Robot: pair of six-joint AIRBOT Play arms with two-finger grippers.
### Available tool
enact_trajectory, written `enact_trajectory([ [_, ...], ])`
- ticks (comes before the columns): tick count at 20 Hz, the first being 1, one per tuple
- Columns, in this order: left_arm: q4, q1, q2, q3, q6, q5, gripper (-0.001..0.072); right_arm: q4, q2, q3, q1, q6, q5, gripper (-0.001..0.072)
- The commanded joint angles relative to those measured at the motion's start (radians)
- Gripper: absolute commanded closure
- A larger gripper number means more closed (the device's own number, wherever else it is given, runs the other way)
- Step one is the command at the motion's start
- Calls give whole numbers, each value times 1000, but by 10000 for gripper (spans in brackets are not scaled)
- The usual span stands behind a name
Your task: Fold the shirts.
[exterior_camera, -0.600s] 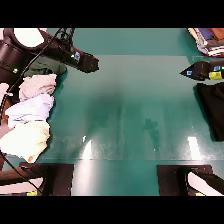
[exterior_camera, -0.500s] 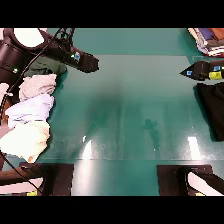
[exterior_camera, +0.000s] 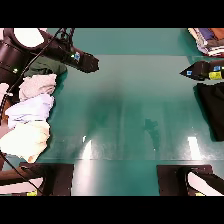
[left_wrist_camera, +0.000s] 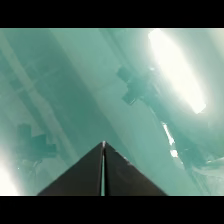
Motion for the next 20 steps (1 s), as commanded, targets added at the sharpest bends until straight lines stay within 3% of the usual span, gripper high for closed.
enact_trajectory([
  [1,-24,0,1,0,-6,16,681,0,1,1,1,0,1,694],
  [3,1,0,0,0,38,66,637,0,1,1,1,0,1,695],
  [4,82,0,0,0,50,100,293,0,1,1,1,0,2,695],
  [5,194,1,-3,0,15,139,104,0,1,1,1,0,1,694],
  [7,473,27,-21,0,-106,215,94,0,1,1,1,0,1,695],
  [9,609,104,-64,0,-179,274,94,0,1,1,1,0,2,695],
  [14,599,357,-251,0,-288,339,93,1,1,0,2,1,1,694],
  [20,525,465,-451,0,-285,434,94,0,1,0,2,0,2,695],
])
